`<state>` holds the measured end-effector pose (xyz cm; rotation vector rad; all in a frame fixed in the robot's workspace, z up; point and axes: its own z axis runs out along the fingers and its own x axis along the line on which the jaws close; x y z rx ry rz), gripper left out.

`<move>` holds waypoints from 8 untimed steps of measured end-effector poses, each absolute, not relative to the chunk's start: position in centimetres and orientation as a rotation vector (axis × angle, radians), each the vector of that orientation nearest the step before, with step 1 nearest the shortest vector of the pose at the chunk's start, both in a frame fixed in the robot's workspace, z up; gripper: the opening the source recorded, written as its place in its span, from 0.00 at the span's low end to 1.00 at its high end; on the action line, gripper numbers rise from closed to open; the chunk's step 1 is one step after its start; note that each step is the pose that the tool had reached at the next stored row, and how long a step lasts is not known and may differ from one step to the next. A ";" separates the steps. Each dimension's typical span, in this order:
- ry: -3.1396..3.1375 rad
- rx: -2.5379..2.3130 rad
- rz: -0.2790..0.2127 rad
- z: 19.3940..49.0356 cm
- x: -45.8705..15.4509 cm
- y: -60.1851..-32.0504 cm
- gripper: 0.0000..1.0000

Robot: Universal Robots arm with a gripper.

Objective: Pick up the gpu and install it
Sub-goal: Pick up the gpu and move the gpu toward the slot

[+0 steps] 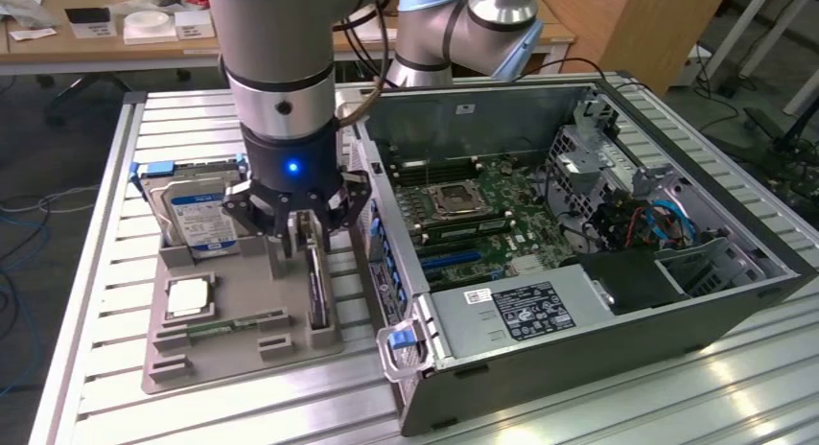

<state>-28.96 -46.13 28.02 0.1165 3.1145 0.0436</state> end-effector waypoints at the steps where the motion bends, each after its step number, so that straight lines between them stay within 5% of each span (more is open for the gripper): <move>1: 3.115 0.116 0.043 27.8 -29.0 -46.1 0.47; 8: 3.115 0.116 0.043 26.6 -28.9 -46.1 0.47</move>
